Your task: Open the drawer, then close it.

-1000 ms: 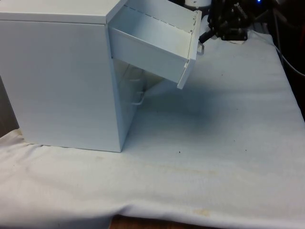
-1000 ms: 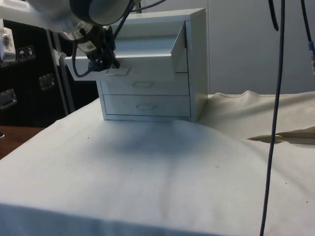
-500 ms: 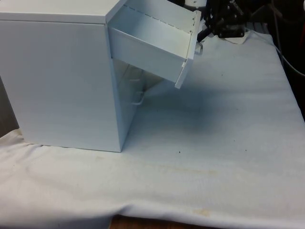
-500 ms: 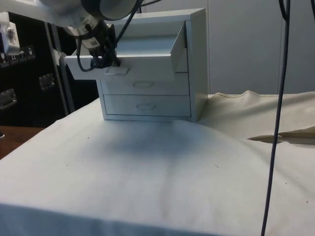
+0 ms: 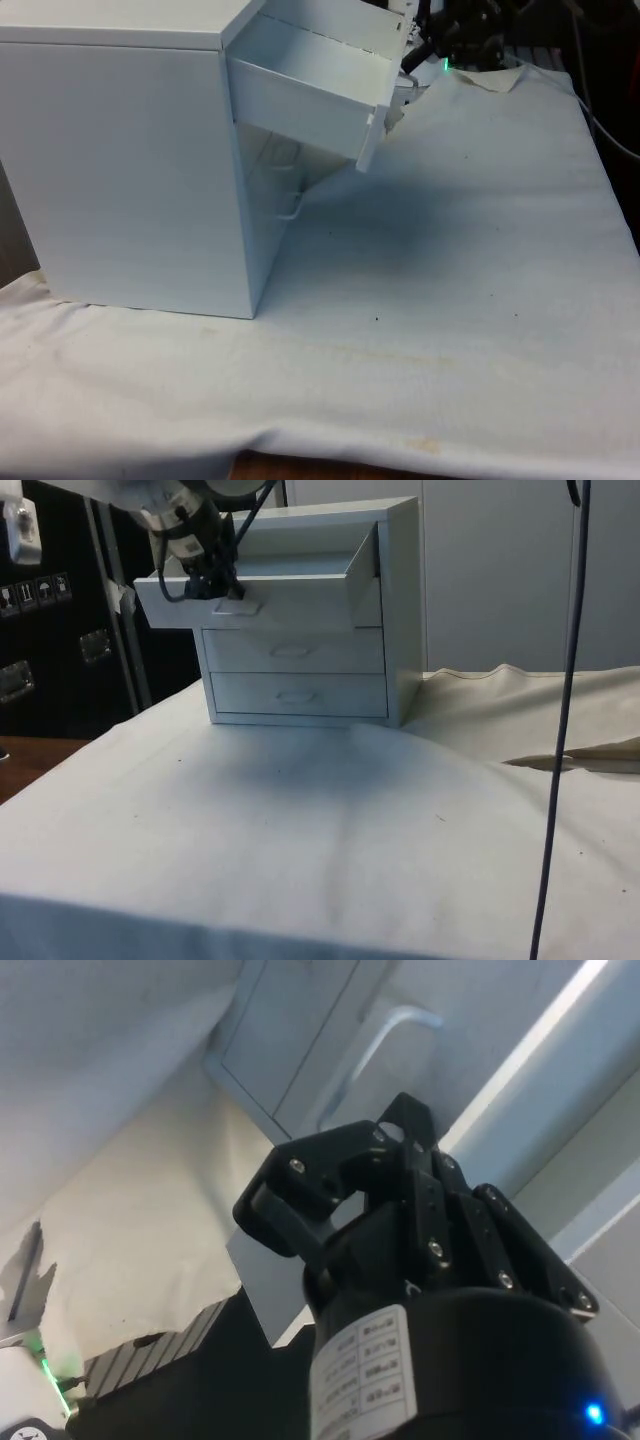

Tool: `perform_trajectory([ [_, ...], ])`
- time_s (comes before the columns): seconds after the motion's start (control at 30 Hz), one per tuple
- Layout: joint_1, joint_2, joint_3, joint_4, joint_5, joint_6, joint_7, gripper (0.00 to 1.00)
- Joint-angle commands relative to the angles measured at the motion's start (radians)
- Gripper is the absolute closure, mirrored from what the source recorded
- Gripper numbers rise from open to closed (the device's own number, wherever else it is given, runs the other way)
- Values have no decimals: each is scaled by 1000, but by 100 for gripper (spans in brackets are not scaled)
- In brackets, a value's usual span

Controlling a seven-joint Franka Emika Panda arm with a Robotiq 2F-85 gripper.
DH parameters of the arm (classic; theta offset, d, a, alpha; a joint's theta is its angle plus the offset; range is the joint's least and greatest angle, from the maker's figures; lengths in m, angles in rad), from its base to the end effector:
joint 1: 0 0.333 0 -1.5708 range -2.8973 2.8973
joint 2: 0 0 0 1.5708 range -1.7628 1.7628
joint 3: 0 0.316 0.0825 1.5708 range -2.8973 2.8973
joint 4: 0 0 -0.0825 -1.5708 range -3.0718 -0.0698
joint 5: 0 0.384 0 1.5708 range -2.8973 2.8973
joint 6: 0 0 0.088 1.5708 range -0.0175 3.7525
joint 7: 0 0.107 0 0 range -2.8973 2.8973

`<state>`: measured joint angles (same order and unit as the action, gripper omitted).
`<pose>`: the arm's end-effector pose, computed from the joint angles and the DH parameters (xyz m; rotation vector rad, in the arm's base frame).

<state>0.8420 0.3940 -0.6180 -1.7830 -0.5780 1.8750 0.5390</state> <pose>0.6061 0.1277 0.3740 2.3501 -0.0628 0.0698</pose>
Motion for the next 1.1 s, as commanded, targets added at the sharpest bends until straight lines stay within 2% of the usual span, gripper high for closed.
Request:
perform_trajectory([
  [0.0, 0, -3, -3, 0, -1, 0, -3, 100],
  [0.03, -2, -11, -12, -1, -15, 2, -16, 100],
  [0.27, -4, -24, -29, 4, -20, -2, -40, 100],
  [0.3, 0, -18, -25, 4, -10, -6, -28, 100],
  [0.33, -4, -26, -31, 5, -20, -3, -42, 100],
  [0.5, -5, -39, -44, 8, -21, -7, -60, 100],
  [0.57, -5, -43, -47, 7, -21, -7, -65, 100],
  [0.6, 0, -41, -44, 6, -11, -13, -54, 100],
  [0.63, -5, -46, -50, 7, -21, -7, -69, 100],
  [0.83, -7, -61, -65, 3, -21, -3, -89, 100],
  [0.87, -1, -57, -62, 7, -11, -15, -80, 100],
  [0.9, -8, -63, -68, 1, -22, -1, -92, 100],
  [1.07, -10, -70, -84, -2, -20, 6, -111, 100],
])
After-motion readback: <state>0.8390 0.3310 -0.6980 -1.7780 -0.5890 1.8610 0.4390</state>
